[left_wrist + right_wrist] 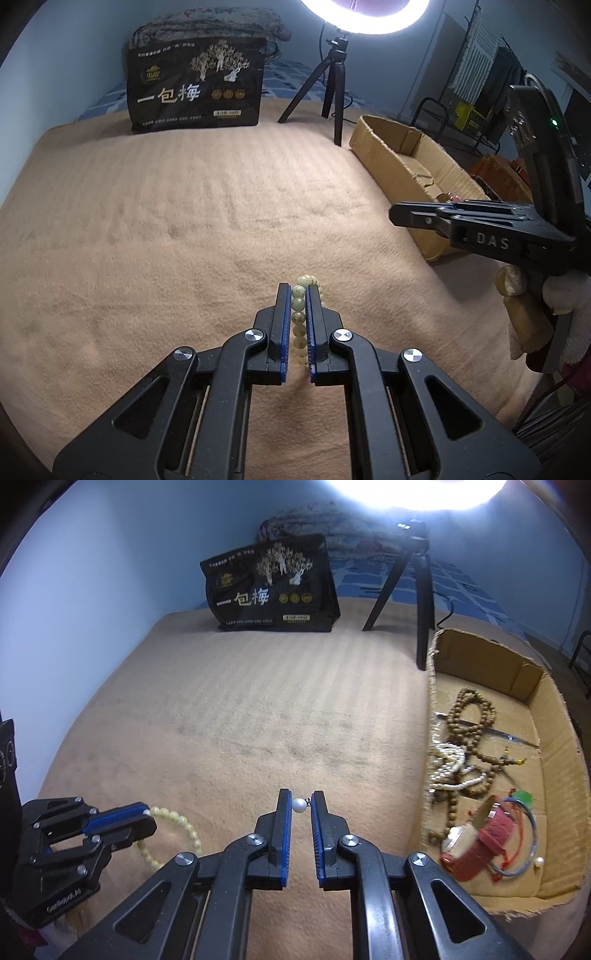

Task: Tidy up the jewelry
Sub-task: 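Lift and carry bracelet with left tool while right tool carries earring over box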

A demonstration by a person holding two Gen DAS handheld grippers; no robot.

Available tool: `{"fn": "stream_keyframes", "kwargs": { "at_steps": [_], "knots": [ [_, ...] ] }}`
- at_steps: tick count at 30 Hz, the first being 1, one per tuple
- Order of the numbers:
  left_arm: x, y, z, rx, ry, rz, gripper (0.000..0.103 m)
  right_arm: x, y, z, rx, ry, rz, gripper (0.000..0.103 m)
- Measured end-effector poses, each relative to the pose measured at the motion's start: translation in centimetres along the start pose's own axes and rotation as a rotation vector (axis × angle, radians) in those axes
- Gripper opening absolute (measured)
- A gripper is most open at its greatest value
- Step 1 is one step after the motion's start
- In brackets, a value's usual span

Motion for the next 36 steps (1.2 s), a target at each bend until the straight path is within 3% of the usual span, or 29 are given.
{"fn": "stream_keyframes", "kwargs": {
  "at_steps": [20, 36],
  "knots": [
    [0.3, 7.0, -4.6, -0.052, -0.058, -0.103, 0.005, 6.1, 2.3, -7.7, -0.077, -0.077, -0.112, 0.008],
    [-1.7, 13.4, -9.5, -0.093, -0.134, -0.157, 0.005, 6.9, 5.3, -13.5, -0.128, -0.151, -0.149, 0.008]
  ]
}}
Point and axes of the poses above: each gripper's, at about its wrist camera, not at the fingertips, and x roughly against the way its jaws point, z to its left, y to its top, the point moved 3 cm from there along -x, roughly the way its jaws point, and after that the axes turned 8 degrees about -x, right-handed, at the moved point
